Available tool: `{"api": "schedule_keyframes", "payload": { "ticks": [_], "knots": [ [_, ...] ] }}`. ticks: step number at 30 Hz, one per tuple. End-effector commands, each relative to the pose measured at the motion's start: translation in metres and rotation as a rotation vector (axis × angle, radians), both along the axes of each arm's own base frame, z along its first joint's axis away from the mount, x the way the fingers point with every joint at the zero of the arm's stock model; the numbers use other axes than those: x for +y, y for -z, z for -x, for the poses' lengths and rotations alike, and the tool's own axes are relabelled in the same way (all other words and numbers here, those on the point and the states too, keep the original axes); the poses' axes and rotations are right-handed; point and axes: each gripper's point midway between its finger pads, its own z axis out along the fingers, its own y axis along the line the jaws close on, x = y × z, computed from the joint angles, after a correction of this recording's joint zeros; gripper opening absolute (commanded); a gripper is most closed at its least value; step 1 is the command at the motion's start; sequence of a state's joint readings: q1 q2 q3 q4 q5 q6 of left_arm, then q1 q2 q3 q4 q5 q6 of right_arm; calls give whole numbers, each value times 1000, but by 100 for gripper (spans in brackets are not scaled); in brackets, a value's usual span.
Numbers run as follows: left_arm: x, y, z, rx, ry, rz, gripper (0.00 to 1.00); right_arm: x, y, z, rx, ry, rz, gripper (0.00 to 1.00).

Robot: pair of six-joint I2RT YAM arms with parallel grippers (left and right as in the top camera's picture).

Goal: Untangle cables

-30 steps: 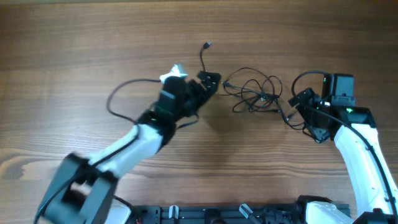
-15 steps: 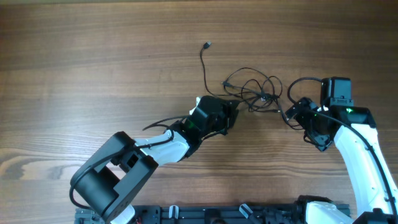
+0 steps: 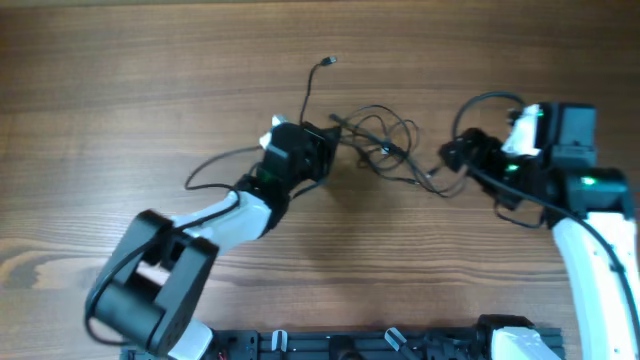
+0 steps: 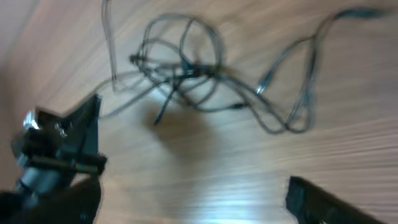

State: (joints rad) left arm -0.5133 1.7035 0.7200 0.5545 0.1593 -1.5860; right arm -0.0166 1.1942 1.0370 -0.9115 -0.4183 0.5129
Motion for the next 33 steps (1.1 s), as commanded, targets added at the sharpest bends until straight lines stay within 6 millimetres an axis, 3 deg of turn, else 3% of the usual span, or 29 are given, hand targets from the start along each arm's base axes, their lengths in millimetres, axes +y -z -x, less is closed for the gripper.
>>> {"api": "schedule_keyframes", "payload": {
  "ticks": [1, 4, 7, 11, 14, 16, 17, 19, 21, 22, 23, 25, 28, 31, 33],
  "knots": [
    [7, -41, -1, -150, 73, -45, 4, 52, 25, 8, 63, -123, -127, 88],
    [13, -31, 1, -100, 63, -60, 4, 90, 35, -10, -8, -210, -106, 84],
    [17, -22, 4, -35, 39, -44, 4, 95, 68, -28, 66, -65, -45, 69],
    [32, -19, -3, 3, -15, -22, 4, 122, 107, -46, 153, -38, -138, 64],
    [44, -5, -2, 85, -59, -17, 4, 147, 113, -67, 94, -106, -245, 62],
    [49, 3, 1, 122, -72, -30, 4, 154, 118, -71, 79, -121, -247, 60],
    [50, 3, 1, 125, -72, -31, 4, 156, 122, -71, 74, -120, -231, 52],
    [50, 4, 1, 124, -75, -34, 4, 155, 125, -72, 73, -114, -216, 4],
    [56, 8, 1, 121, -67, -71, 4, 155, 102, -72, 41, -191, -304, 4],
    [65, 17, 3, 134, -60, -123, 4, 149, 84, -73, 0, -229, -348, 4],
    [79, 32, 9, 187, -61, -179, 4, 131, 55, -78, -69, -237, -387, 4],
    [116, 62, 27, 327, -79, -275, 4, 77, 0, -86, -226, -170, -393, 5],
    [162, 77, 36, 389, -68, -346, 4, -11, -80, -81, -528, -30, -277, 5],
    [186, 76, 33, 379, -73, -335, 4, -70, -111, -70, -650, 122, -152, 5],
    [209, 71, 30, 349, -81, -346, 4, -118, -119, -59, -674, 281, -74, 4]
  ]
}}
